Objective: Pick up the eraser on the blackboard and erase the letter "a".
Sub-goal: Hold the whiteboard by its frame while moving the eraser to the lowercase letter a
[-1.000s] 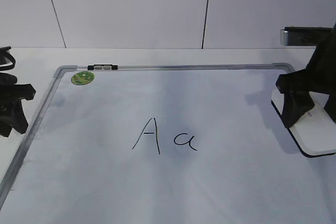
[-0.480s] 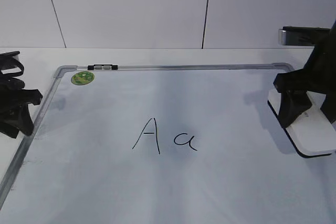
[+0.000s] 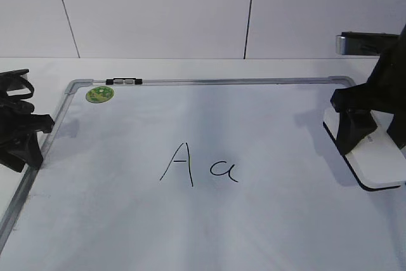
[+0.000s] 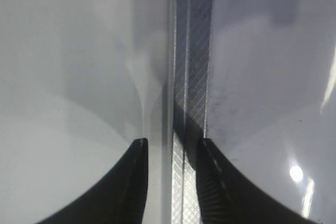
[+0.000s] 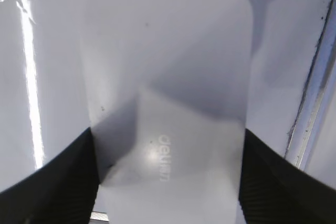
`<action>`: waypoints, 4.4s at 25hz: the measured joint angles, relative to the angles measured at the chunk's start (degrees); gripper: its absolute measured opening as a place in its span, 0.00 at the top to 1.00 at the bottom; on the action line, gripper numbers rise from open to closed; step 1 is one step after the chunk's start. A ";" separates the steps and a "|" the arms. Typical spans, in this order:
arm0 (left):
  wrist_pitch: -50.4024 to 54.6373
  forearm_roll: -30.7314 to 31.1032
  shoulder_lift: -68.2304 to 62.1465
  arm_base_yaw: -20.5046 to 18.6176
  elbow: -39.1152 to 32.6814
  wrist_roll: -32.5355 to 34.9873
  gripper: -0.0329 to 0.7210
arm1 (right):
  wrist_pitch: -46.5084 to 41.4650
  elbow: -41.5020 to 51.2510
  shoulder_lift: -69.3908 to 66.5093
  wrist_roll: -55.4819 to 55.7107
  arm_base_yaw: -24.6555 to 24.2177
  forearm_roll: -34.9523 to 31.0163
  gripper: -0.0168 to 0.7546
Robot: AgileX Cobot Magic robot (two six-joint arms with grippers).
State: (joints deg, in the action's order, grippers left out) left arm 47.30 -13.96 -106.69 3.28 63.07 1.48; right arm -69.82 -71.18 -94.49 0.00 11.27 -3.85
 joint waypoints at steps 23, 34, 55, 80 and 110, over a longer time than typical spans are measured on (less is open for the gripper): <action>-0.12 1.39 -0.78 0.00 0.47 0.04 0.65 | 0.00 0.00 0.00 0.00 0.00 -0.40 0.27; -0.12 0.91 -0.78 0.00 0.47 0.04 0.89 | 0.00 0.00 0.00 0.00 0.00 -0.40 0.27; 0.10 0.68 -0.78 0.00 0.48 0.04 0.93 | 0.10 0.00 0.00 -0.70 0.15 -2.25 0.27; 0.10 0.68 -0.78 0.00 0.48 0.04 0.93 | 0.30 -14.78 -15.84 -0.84 13.95 -0.09 0.27; 0.10 0.68 -0.78 0.00 0.48 0.04 0.93 | 0.30 -14.90 -20.89 -1.44 19.32 -2.44 0.28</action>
State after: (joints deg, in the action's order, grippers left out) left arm 47.40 -13.28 -107.47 3.28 63.55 1.52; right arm -69.52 -86.08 -115.38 -1.44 30.59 -6.29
